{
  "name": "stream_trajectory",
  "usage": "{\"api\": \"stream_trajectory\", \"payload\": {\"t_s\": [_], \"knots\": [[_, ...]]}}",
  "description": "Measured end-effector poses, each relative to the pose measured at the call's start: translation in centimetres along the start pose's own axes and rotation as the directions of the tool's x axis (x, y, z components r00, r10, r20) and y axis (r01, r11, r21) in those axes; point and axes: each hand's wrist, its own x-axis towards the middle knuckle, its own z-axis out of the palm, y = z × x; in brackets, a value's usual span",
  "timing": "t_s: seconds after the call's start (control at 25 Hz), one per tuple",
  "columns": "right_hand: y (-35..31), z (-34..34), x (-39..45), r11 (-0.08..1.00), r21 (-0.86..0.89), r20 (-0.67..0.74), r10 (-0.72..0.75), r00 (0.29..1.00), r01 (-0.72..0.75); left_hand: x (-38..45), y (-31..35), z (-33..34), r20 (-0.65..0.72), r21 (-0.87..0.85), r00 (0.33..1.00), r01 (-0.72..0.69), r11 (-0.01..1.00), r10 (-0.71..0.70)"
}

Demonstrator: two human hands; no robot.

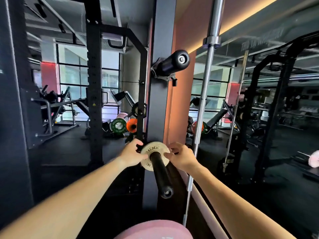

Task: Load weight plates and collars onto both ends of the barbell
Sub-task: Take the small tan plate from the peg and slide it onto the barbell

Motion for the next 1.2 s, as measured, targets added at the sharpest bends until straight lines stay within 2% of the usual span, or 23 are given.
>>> {"api": "stream_trajectory", "payload": {"t_s": [0.28, 0.4, 0.52, 0.84, 1.04, 1.12, 1.2], "knots": [[2.9, 4.6, 7.1, 0.997, 0.016, 0.051, 0.072, 0.996, -0.073, 6.4, -3.0, 3.3, 0.019, 0.085, 0.998, -0.057, 0.995, 0.055], [3.6, 5.4, 7.5, 0.995, 0.065, 0.040, 0.079, 0.996, -0.081, 7.0, -3.4, 3.7, -0.012, 0.130, 0.996, -0.084, 0.988, 0.086], [3.7, 4.7, 6.2, 0.996, 0.040, 0.066, 0.071, 0.995, -0.074, 6.4, -2.9, 3.5, 0.010, 0.152, 0.993, -0.116, 0.982, 0.116], [2.2, 0.2, -2.7, 1.000, 0.004, 0.173, 0.017, 0.985, -0.018, -2.8, -0.2, 2.2, 0.144, 0.065, 0.980, -0.150, 0.987, 0.139], [0.7, -2.0, -10.6, 0.998, -0.011, 0.104, -0.059, 0.993, 0.061, -10.2, 1.6, 2.4, 0.099, 0.077, 0.980, -0.182, 0.980, 0.174], [-0.6, -2.6, -13.5, 0.996, 0.041, 0.057, -0.078, 0.995, 0.076, -12.7, 2.2, 1.9, 0.092, 0.042, 0.981, -0.174, 0.984, 0.170], [-2.6, -3.0, -15.5, 0.987, 0.148, 0.018, -0.059, 0.998, 0.056, -14.8, 3.1, 0.7, 0.068, -0.066, 0.984, -0.159, 0.985, 0.163]]}}
